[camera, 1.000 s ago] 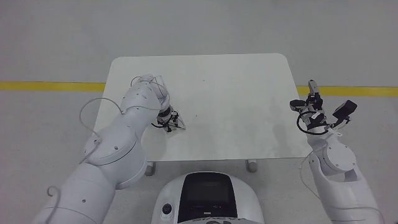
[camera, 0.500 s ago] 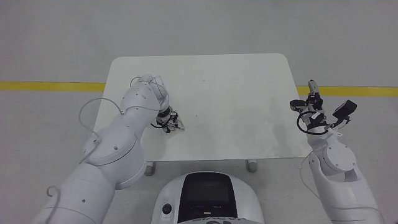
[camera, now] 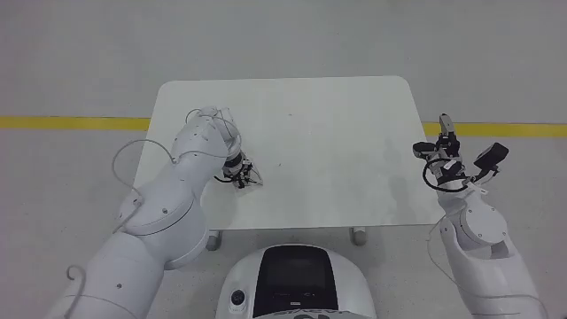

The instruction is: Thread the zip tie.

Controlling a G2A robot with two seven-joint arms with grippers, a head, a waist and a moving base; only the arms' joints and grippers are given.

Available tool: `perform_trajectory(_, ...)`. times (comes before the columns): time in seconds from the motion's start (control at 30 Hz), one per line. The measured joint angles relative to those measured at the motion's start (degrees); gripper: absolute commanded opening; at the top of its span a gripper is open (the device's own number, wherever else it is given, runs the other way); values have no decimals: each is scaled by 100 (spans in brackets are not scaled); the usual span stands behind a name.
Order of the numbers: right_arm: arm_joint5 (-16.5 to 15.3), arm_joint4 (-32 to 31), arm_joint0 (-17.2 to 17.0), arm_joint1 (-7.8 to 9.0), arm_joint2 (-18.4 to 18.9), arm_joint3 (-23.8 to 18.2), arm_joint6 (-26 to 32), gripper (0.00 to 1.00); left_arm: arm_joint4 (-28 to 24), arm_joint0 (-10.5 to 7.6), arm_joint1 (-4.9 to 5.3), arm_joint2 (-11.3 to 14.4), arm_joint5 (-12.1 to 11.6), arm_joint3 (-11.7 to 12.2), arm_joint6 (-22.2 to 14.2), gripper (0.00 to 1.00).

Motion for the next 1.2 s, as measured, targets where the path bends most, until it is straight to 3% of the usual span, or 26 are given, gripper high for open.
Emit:
perform_trajectory(0.7,0,0,0,0,0,0,0,100,-162,-186,19,-62,0,0,-180,0)
perform_trajectory(1.2,0,0,0,0,0,0,0,100,-159,-200,38,-59,0,0,-240,0)
